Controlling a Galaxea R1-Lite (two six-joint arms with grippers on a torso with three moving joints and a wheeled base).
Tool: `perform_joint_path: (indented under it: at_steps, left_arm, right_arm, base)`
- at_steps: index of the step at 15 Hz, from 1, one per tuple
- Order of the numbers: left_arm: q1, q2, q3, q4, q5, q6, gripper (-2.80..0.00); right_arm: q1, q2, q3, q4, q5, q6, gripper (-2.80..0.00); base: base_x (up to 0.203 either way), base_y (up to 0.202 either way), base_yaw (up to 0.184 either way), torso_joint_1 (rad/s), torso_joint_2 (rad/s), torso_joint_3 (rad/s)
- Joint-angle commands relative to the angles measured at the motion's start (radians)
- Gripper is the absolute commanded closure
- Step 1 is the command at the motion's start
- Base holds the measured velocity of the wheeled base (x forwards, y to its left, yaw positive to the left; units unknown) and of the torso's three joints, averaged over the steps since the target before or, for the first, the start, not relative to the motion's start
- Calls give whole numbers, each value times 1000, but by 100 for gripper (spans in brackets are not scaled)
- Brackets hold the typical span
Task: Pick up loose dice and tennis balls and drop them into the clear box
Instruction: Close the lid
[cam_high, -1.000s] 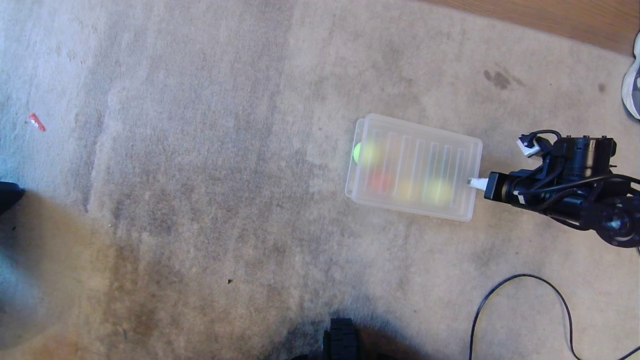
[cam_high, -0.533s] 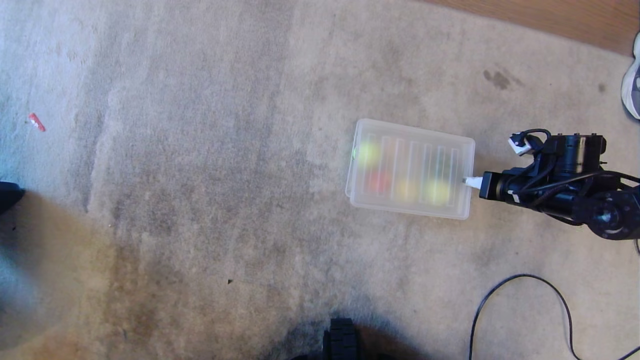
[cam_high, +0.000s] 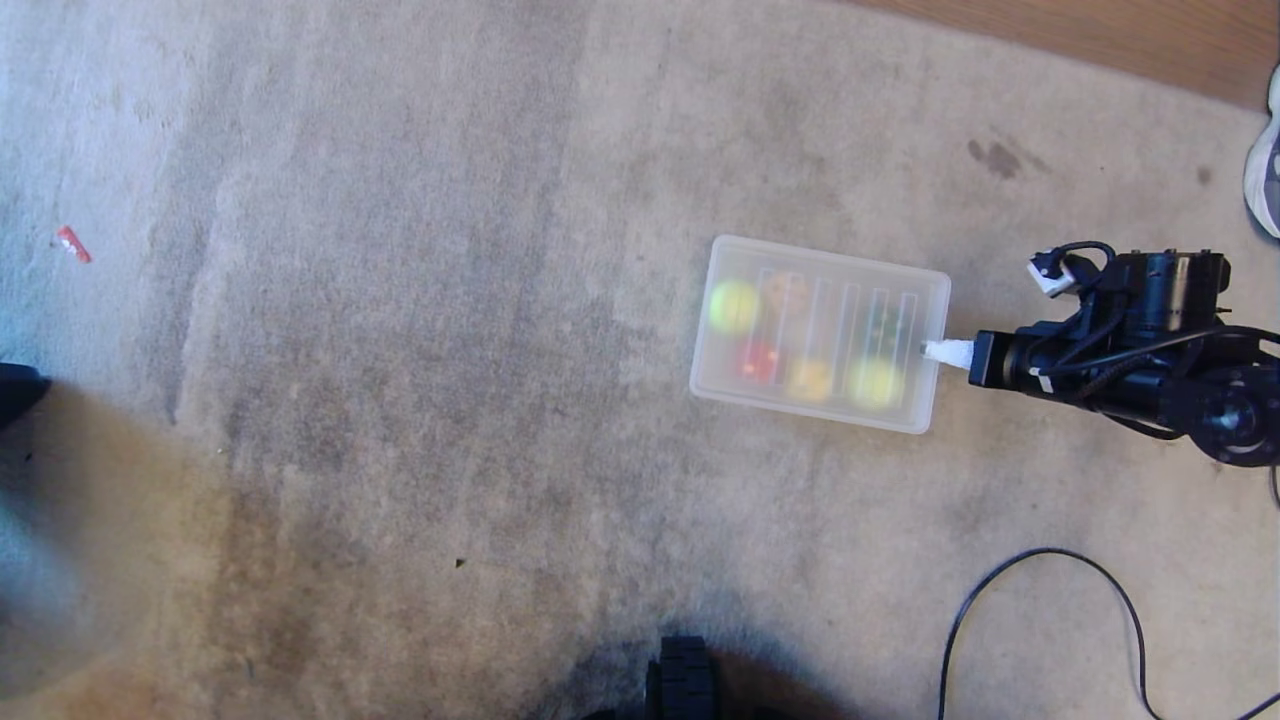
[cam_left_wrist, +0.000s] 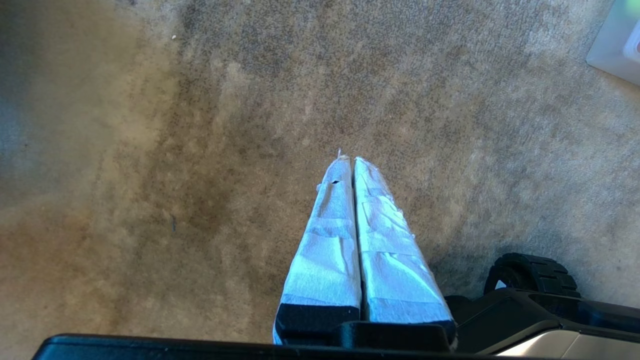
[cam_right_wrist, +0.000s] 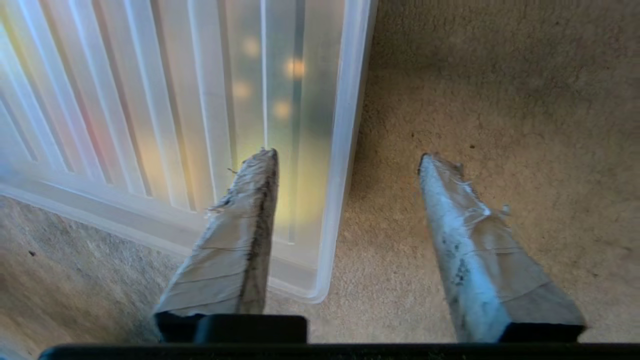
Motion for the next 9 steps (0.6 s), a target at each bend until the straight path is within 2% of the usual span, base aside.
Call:
perform_joint_path:
  at_steps: [1, 4, 6, 7, 8, 9]
  left_arm:
    - [0, 0, 0, 0, 0, -1, 0]
    - [0, 0, 0, 0, 0, -1, 0]
    - [0, 0, 0, 0, 1, -1, 0]
    - [0, 0, 0, 0, 0, -1, 0]
    - [0, 0, 0, 0, 0, -1, 0]
    - [0, 0, 0, 0, 1, -1, 0]
  right_arm:
    - [0, -45, -1, 14, 3, 2, -280]
    - [0, -134, 14, 114, 3, 39, -280]
    - [3, -203, 28, 204, 6, 101, -280]
    - [9, -245, 46, 218, 8, 156, -280]
    - [22, -287, 68, 225, 15, 209, 0]
    - [29, -321, 95, 231, 28, 236, 0]
  base:
    - [0, 0, 0, 0, 0, 0]
    - [0, 0, 0, 0, 0, 0]
    - [0, 0, 0, 0, 0, 0]
    - [0, 0, 0, 0, 0, 0]
    - [0, 0, 0, 0, 0, 0]
    - [0, 0, 0, 0, 0, 0]
